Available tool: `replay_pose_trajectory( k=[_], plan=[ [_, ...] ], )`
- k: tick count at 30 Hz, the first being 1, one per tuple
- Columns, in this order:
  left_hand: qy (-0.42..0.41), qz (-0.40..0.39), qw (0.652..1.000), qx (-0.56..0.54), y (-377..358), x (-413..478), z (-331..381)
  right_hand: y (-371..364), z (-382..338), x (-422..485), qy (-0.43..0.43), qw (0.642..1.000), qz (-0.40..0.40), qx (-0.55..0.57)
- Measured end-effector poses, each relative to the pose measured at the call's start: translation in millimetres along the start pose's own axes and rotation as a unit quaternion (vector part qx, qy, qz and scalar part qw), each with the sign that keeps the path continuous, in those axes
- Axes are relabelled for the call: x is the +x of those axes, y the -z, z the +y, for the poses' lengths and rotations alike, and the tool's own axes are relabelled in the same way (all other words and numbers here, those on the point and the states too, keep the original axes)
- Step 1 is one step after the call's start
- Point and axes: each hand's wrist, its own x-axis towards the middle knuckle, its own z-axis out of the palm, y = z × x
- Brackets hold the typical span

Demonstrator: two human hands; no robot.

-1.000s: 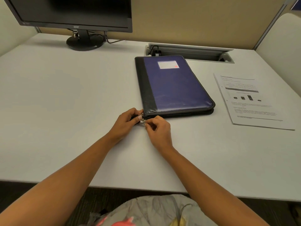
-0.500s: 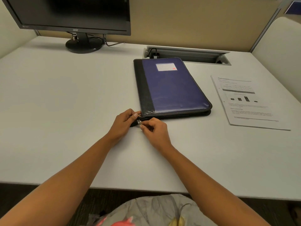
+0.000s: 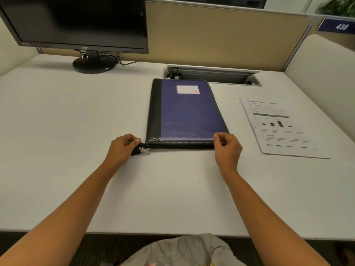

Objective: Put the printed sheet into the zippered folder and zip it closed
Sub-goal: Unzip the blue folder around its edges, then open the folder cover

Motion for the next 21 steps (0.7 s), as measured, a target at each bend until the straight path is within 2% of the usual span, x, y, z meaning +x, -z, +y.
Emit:
replay_pose_trajectory(
  k=[3, 5, 9, 11, 14, 17, 21],
  plan=[
    [-0.032, 0.062, 0.996, 0.06, -10.1, -0.6, 14.2, 3.9, 3.9, 7.8, -0.034, 0.999, 0.02, 0.0],
    [-0.08, 0.068, 0.99, 0.096, -20.8, -1.3, 26.6, 4.2, 4.1, 10.8, -0.053, 0.998, 0.0, -0.016],
    [-0.163, 0.004, 0.973, 0.166, -47.3, 1.7, 47.2, 4.5, 2.1, 16.3, -0.082, 0.994, -0.024, -0.064],
    [-0.181, -0.042, 0.963, 0.194, -60.4, 2.9, 53.2, 3.8, 0.5, 19.4, -0.125, 0.989, -0.038, -0.064],
    [-0.196, -0.097, 0.936, 0.275, -78.1, 5.7, 59.0, 4.2, -4.0, 24.0, -0.189, 0.98, -0.056, 0.001],
    [-0.204, -0.12, 0.924, 0.3, -90.4, 9.4, 65.7, 9.0, -12.4, 31.8, -0.233, 0.969, 0.003, 0.08],
    [-0.213, -0.132, 0.928, 0.275, -98.5, 12.8, 75.3, 11.7, -27.7, 37.8, -0.215, 0.96, 0.069, 0.166]
  ],
)
